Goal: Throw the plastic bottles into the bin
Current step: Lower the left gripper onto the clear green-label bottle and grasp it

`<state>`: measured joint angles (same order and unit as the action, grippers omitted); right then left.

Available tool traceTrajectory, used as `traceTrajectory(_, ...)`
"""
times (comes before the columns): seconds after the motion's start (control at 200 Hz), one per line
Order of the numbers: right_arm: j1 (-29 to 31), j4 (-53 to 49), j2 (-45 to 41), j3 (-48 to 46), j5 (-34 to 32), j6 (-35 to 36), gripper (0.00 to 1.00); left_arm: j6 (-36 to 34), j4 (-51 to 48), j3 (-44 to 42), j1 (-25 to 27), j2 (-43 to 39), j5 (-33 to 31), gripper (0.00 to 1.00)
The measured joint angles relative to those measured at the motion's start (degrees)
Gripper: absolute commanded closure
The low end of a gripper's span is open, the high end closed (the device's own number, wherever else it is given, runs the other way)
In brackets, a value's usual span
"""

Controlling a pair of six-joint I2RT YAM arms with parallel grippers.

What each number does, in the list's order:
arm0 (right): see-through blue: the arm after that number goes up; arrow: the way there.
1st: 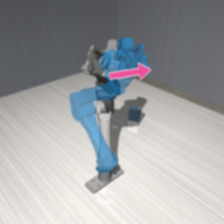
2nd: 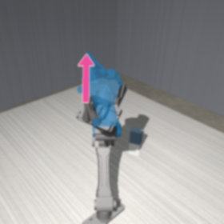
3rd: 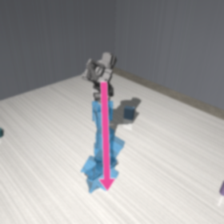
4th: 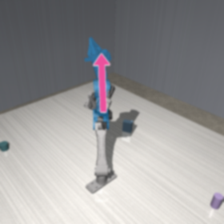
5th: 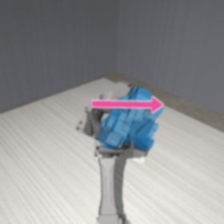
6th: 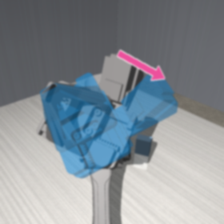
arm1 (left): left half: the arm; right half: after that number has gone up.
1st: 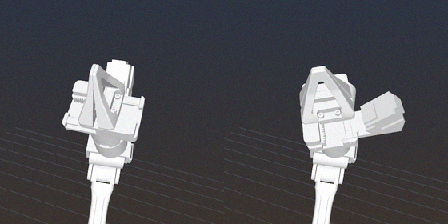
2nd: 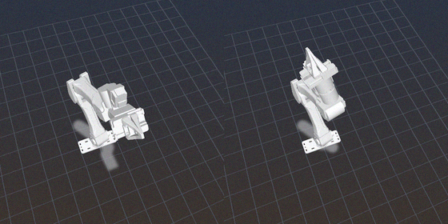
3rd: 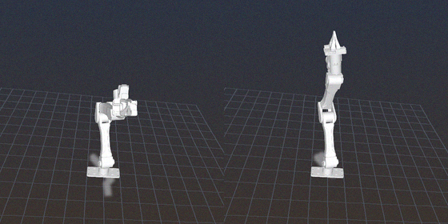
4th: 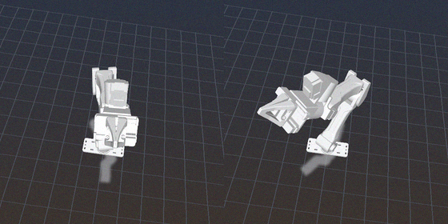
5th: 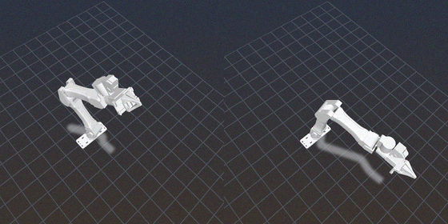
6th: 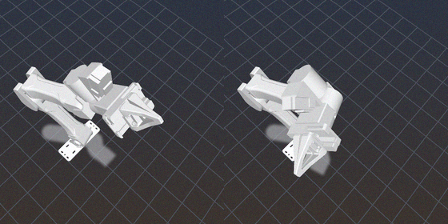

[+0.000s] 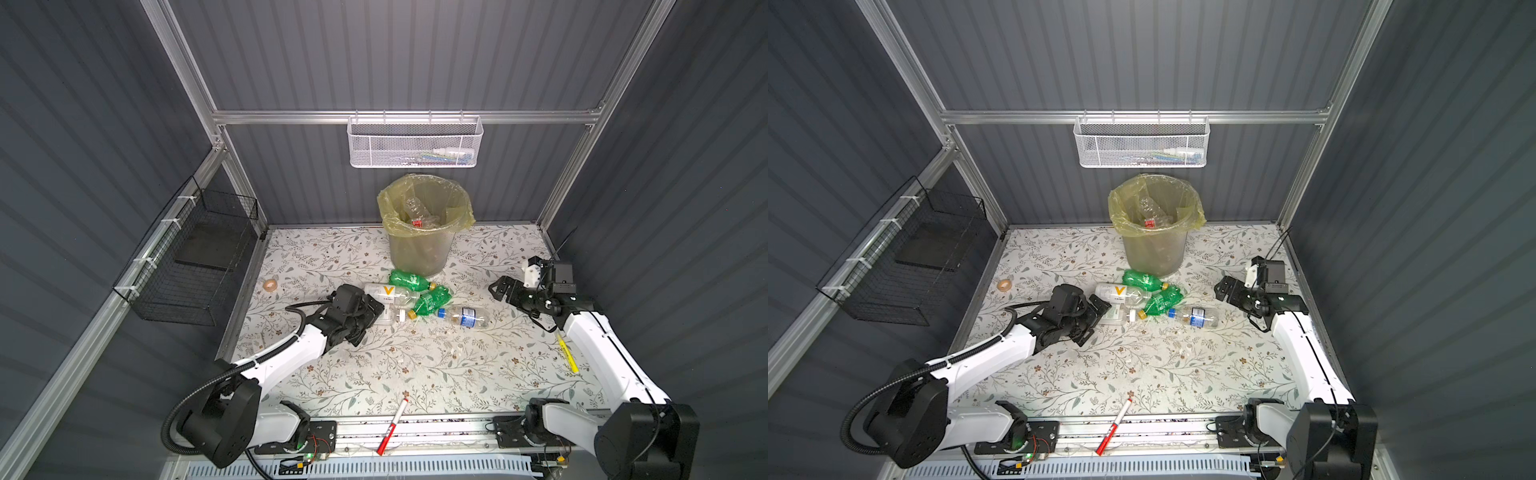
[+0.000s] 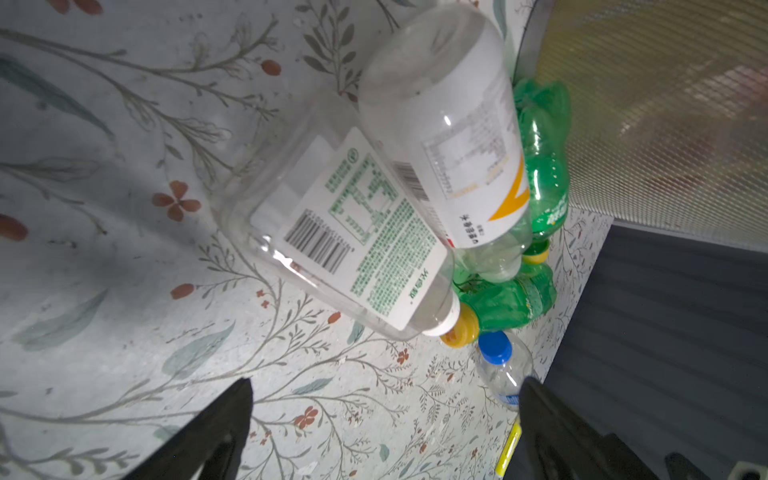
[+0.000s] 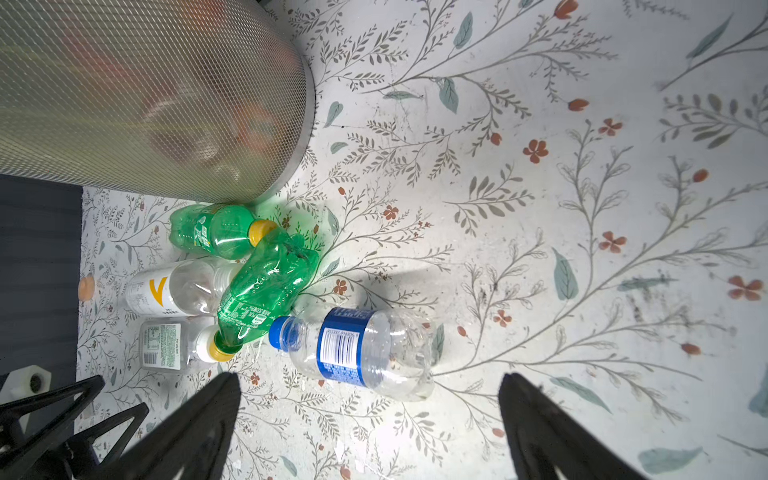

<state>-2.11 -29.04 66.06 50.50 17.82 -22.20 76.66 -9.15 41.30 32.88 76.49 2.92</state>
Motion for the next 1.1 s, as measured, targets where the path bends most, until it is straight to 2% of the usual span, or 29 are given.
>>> traceTrajectory(0.46, 0.0, 6.4, 0.0, -2.9, 6.2, -4.1, 0.01, 5.5, -3.3, 11.5, 0.0, 15.1, -0.1, 0.00)
traceTrajectory(0.725, 0.0, 10.9, 0.9, -3.3, 8.7, -6.4, 0.01, 7.0, -5.8, 14.1, 0.0, 20.2, 0.0, 0.00)
traceTrajectory(1.096, 0.0, 14.3, 2.6, -6.0, 11.4, -8.3, 0.02, 4.5, -7.3, 21.0, -2.4, 26.1, 0.1, 0.03)
